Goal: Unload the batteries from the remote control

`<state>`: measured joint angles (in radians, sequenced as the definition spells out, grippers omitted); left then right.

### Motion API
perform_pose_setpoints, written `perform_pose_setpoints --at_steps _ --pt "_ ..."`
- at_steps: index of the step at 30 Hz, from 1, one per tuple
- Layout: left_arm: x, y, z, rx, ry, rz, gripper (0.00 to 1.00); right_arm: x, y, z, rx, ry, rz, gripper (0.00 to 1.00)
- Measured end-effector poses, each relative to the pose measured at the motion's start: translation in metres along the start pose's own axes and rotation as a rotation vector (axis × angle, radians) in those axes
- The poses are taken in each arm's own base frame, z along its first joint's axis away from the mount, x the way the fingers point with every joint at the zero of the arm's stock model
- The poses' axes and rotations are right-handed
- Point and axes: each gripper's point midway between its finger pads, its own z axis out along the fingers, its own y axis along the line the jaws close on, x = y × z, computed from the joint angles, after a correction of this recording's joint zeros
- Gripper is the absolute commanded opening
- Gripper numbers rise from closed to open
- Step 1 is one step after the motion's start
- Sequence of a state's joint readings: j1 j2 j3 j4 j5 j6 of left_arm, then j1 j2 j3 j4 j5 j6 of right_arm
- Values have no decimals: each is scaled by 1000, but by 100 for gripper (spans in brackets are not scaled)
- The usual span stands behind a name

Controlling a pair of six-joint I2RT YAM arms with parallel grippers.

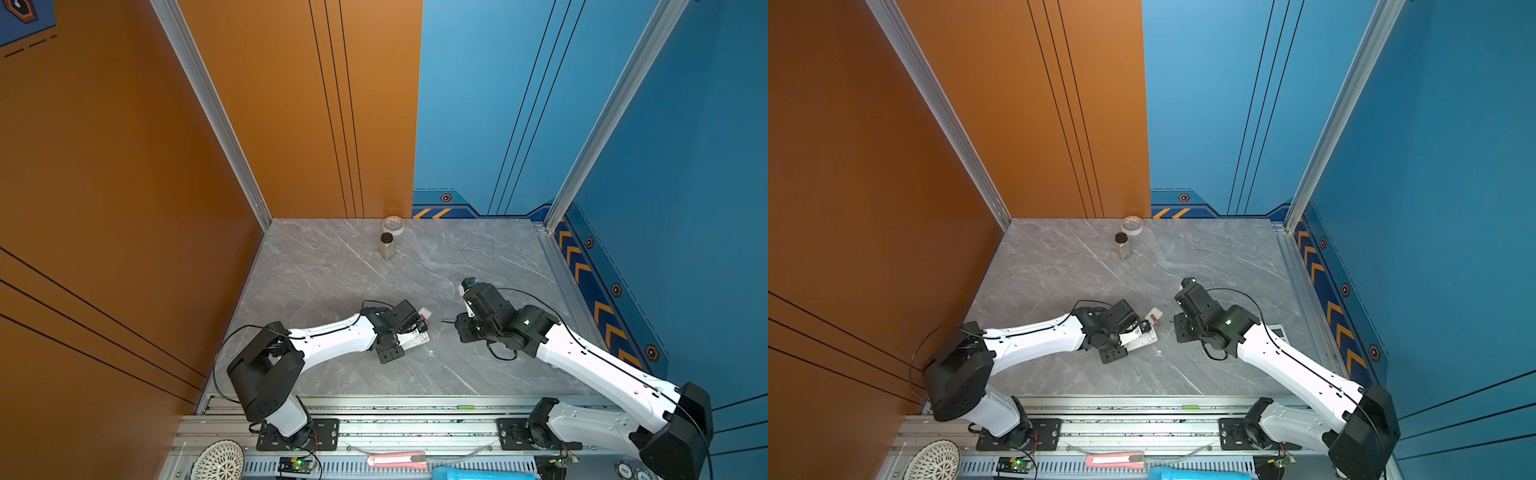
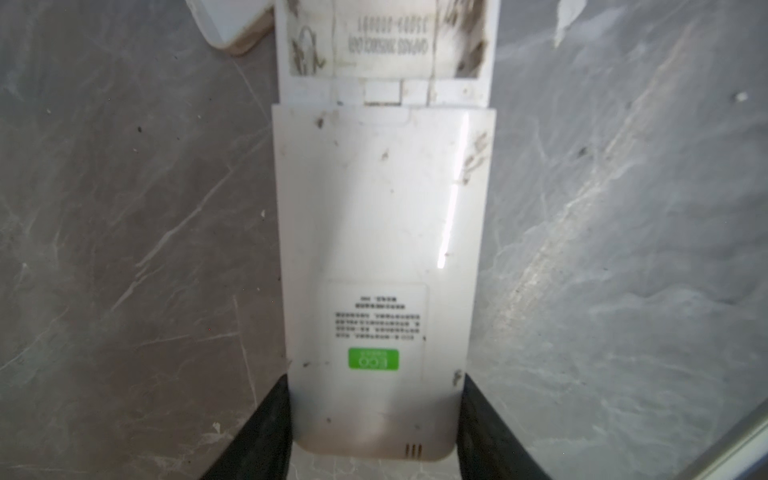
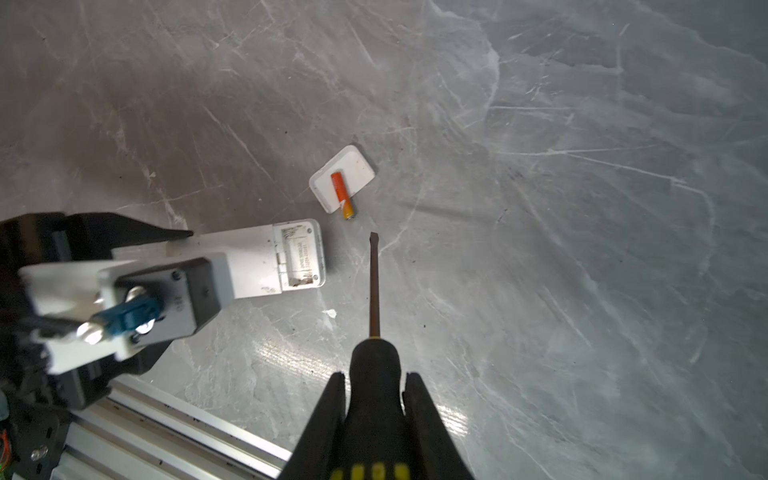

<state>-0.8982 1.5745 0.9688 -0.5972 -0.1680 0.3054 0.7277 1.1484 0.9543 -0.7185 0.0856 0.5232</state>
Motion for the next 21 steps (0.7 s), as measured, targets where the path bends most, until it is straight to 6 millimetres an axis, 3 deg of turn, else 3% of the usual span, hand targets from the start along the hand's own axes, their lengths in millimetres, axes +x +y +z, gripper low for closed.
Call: perform_pose_setpoints --at_steps 8,15,18,19,20,21 --pt "3 -16 3 34 9 -7 46 -23 -39 11 115 -100 172 0" --pt "2 -27 21 67 61 -22 57 -18 -50 39 111 -178 262 0" --pt "0 -27 23 67 65 -34 76 -22 -49 43 94 -218 288 0" --pt "-3 -26 23 64 58 -41 92 -23 -49 44 88 -234 297 0" --pt "-7 -25 22 60 46 -49 98 -25 -49 44 83 -245 304 0" --pt "-8 -24 22 59 39 -59 98 -25 -48 43 80 -253 309 0"
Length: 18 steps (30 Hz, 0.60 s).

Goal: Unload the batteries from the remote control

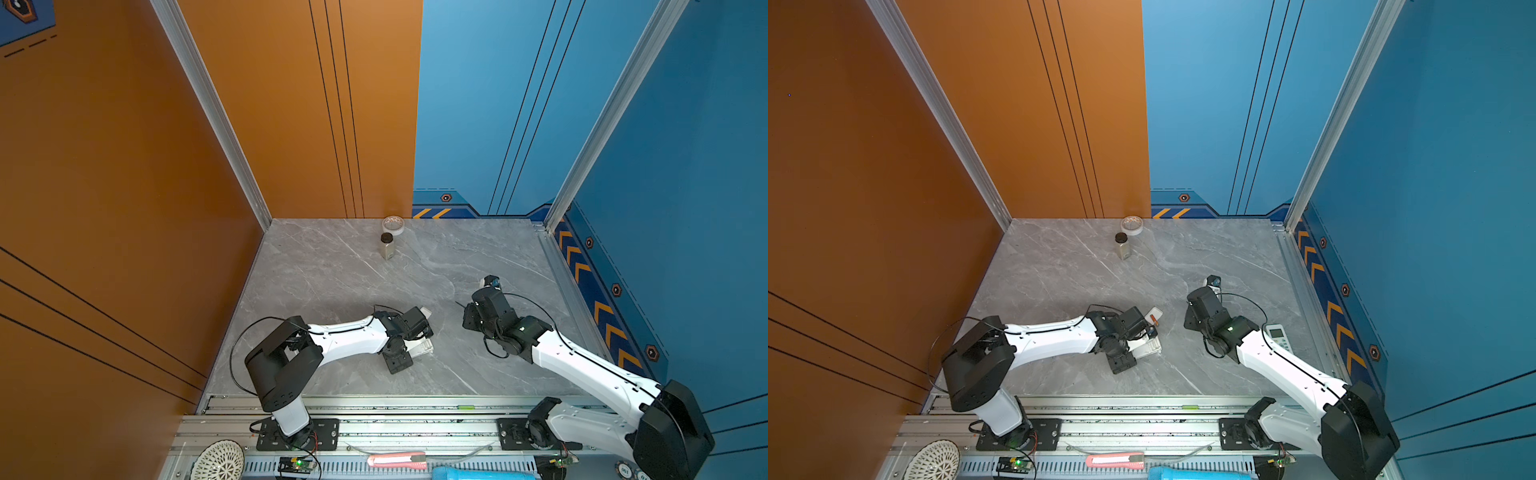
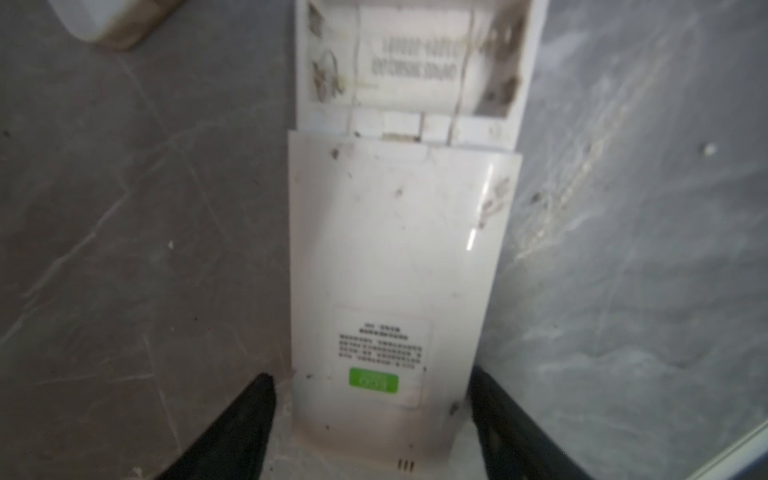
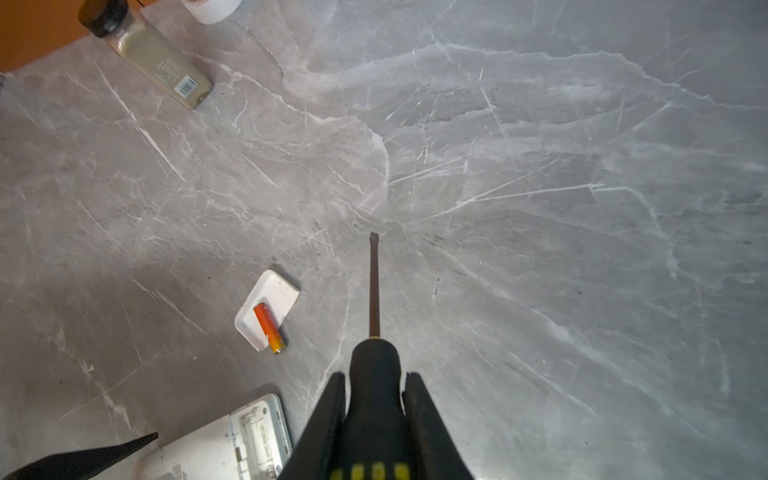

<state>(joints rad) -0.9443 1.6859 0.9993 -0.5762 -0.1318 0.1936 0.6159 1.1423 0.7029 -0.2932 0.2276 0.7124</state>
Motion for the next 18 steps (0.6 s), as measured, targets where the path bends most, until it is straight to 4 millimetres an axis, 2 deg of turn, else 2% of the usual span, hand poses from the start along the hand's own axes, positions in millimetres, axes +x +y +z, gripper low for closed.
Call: perform_pose_setpoints --at_steps 4,6,10,13,16,18 --pt "-6 5 -4 -5 -25 -41 98 -4 4 -1 -18 -28 13 0" --pt "-12 10 -13 -6 -59 -65 98 -3 6 -1 -26 -33 15 0" --pt "-34 30 -56 -11 -209 -159 98 0 8 -1 -37 -39 18 0" --pt "-46 56 -96 -36 -333 -260 98 -2 10 -1 -43 -50 21 0" --pt "-53 100 -132 -69 -440 -406 98 -5 12 -1 -49 -66 27 0" --pt "-56 130 -149 -88 -487 -495 98 -6 14 -1 -52 -70 27 0"
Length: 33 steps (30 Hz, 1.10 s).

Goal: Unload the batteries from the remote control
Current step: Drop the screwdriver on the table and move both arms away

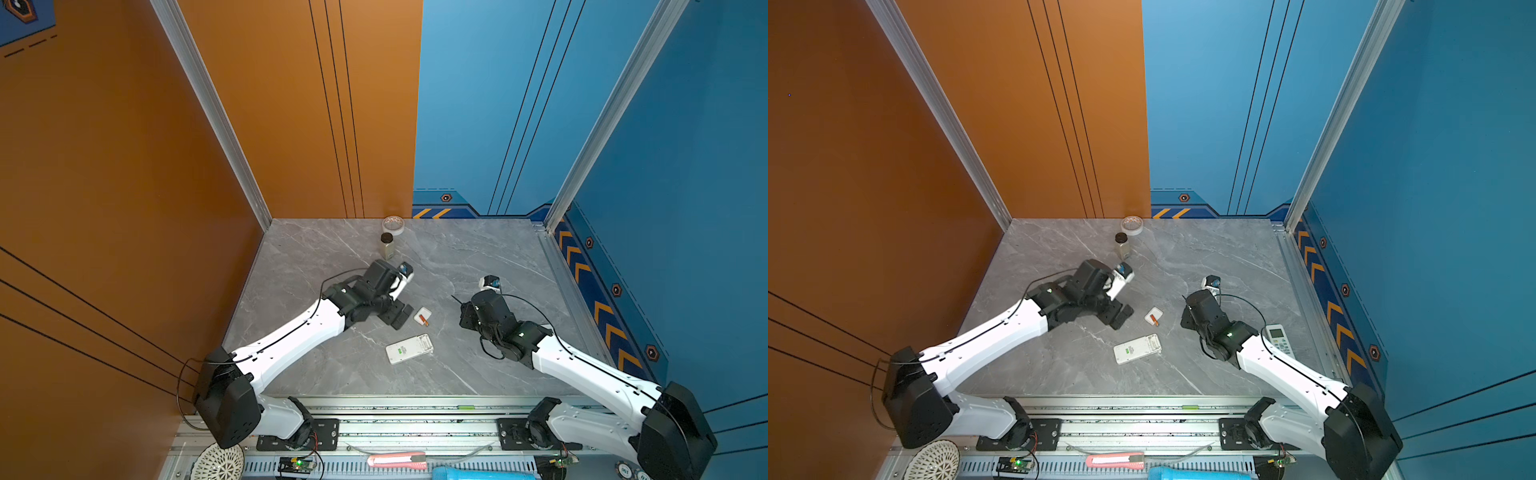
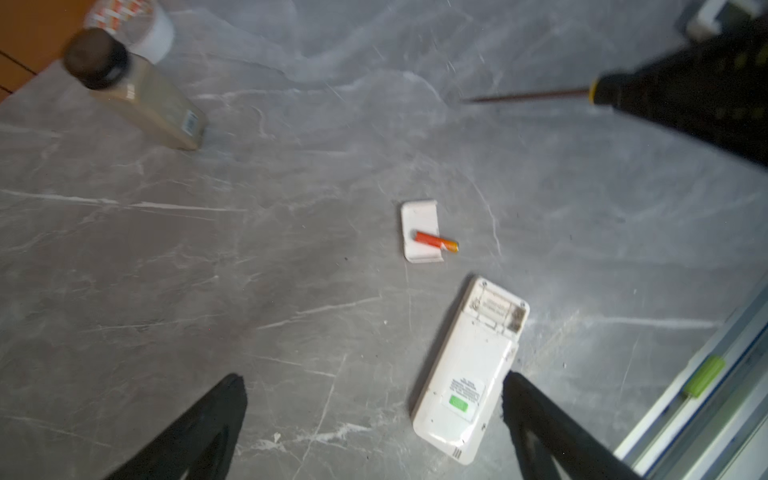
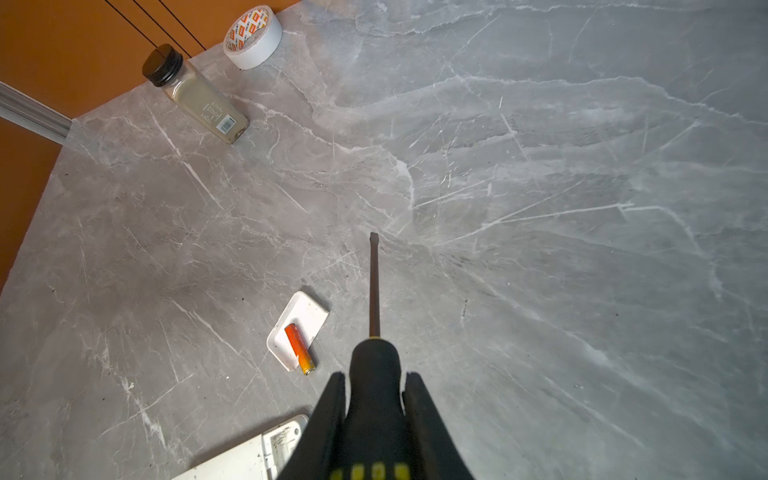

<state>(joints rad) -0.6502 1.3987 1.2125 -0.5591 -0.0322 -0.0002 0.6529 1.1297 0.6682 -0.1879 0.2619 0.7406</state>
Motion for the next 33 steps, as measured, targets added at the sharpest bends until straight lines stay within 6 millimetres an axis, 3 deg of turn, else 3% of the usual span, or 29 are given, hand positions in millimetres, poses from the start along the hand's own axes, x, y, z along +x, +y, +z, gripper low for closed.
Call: perform_pose_setpoints --at_steps 4,7,13,15,17,21,23,26,30,33 --pt "-34 47 -9 -63 -65 -128 98 7 2 13 -4 -4 3 6" --pt "-43 63 -4 -73 -70 -193 98 28 -1 28 5 28 -5 15" --pt "-47 77 5 -72 -55 -275 98 52 8 32 -2 58 17 70" --pt "-48 76 3 -66 -57 -280 98 54 3 27 10 69 34 85" --pt "-51 75 1 -57 -61 -285 98 49 0 13 13 68 41 89" --pt "-57 71 -5 -30 -75 -297 98 6 -12 -31 30 -2 80 100" --pt "-61 66 -9 0 -87 -308 98 -23 -39 -54 110 -61 148 100" --pt "-74 51 -16 54 -113 -306 98 -47 -117 -78 339 -126 299 100" --pt "-85 13 -22 147 -127 -260 98 -24 -208 -90 636 -62 474 100" --pt "-85 -12 -22 202 -118 -232 98 4 -249 -90 774 38 558 100"
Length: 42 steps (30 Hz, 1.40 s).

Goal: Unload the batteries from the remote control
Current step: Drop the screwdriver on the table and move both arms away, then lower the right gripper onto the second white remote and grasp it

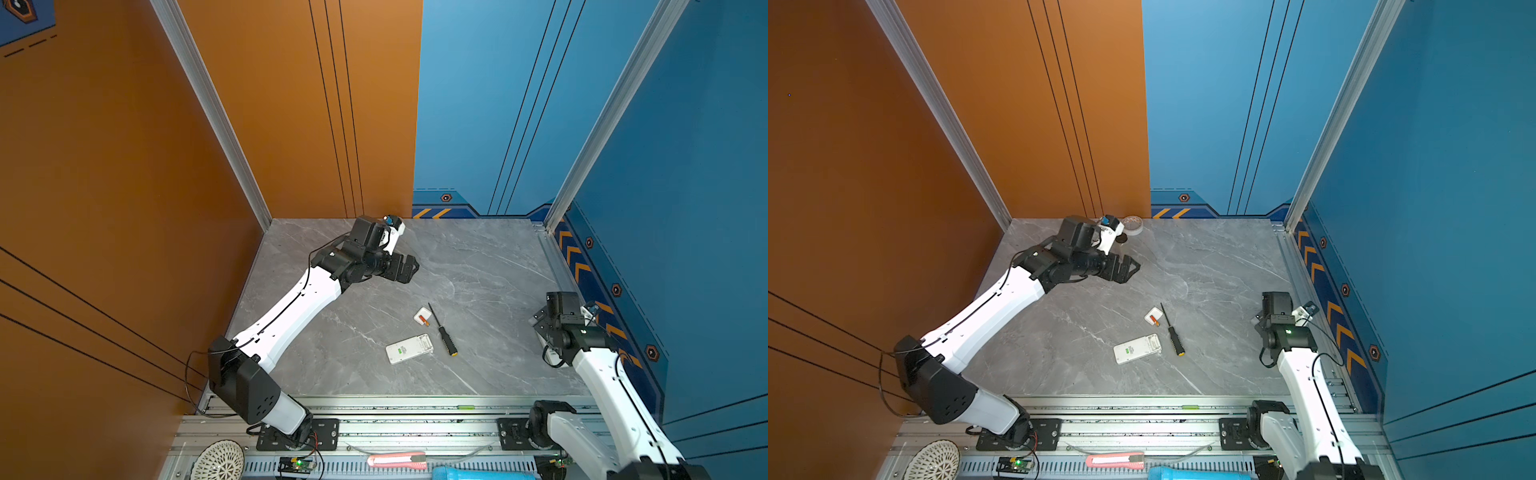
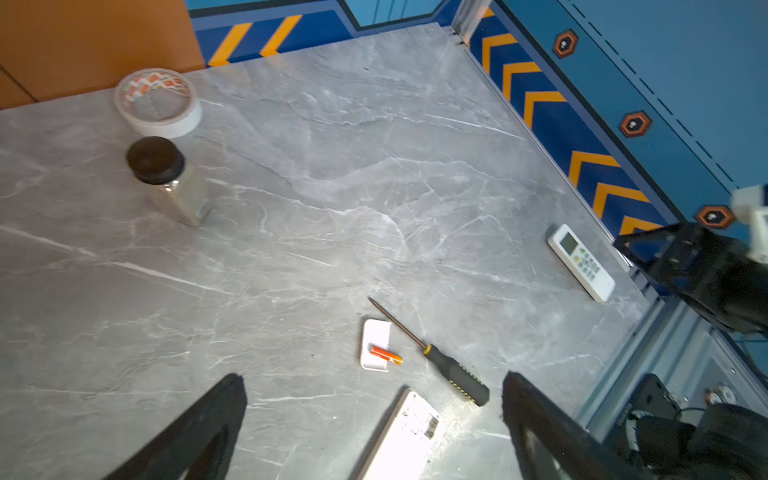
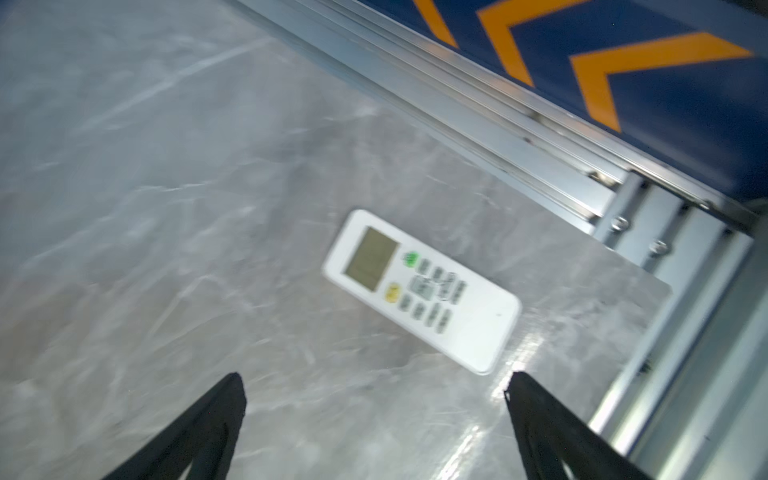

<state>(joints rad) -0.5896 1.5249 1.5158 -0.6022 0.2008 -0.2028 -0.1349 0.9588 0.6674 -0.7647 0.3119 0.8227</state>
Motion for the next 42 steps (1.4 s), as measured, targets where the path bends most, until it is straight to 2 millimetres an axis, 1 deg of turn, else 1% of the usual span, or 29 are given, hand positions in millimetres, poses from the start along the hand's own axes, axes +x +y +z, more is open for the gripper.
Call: perform_pose_setpoints --at_steps 3,5,7,9,13,15,18,23,28,34,36,39,42 --pt "4 -12 2 29 11 10 98 4 -23 23 63 68 55 100" --pt "7 -11 3 29 19 8 98 5 -36 35 75 101 96 100" --pt "13 -9 5 25 34 5 98 7 -44 48 67 138 118 100" --pt "21 -7 7 22 50 2 98 7 -43 59 34 173 114 100" --pt "31 -5 6 15 67 -2 98 8 -28 76 -80 238 78 100" --pt "34 -4 4 13 70 -2 98 11 -21 80 -121 263 40 100" --pt "35 -2 2 7 69 -5 98 6 -5 81 -194 278 -2 100" --pt "36 0 3 1 71 -7 98 11 15 75 -257 299 -93 100" --pt "41 2 5 -3 83 -9 98 19 32 66 -284 329 -215 100" --pt "43 5 5 -7 87 -14 98 25 41 58 -305 350 -294 100" --pt "46 6 6 -10 93 -17 98 29 48 53 -314 366 -332 100" --pt "49 8 7 -13 101 -20 98 28 58 49 -325 366 -342 100" --pt "51 9 6 -14 103 -21 98 22 52 45 -286 349 -280 100"
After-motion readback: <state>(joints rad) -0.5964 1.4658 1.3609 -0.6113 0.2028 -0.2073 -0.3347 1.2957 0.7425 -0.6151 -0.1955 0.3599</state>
